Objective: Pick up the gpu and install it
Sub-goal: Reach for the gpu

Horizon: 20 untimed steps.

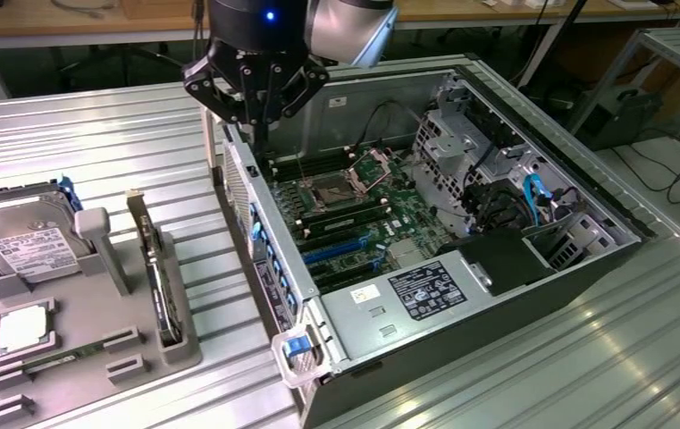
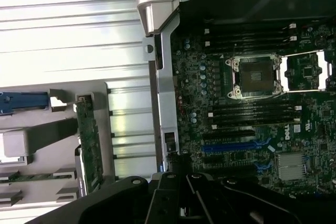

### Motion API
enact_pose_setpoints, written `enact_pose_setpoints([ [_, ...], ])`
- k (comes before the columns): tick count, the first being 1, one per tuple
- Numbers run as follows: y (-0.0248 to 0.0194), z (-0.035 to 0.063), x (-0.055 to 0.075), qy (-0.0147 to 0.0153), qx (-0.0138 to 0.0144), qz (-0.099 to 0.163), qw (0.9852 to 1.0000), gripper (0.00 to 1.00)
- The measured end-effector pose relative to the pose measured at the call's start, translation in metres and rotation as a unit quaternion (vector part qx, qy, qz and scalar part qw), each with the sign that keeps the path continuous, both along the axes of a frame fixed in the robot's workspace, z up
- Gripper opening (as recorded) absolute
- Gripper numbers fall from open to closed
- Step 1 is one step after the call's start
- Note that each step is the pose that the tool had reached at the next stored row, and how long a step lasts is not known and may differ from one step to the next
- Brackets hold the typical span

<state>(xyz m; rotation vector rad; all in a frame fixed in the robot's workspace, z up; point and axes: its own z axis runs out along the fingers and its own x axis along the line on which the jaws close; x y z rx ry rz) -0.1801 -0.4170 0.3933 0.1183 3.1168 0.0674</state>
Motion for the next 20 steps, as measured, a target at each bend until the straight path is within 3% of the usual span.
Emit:
enact_pose_setpoints([
  [20, -0.0037, 0.0, -0.0082, 0.0003, 0.0, 0.0, 1.0, 0.11],
])
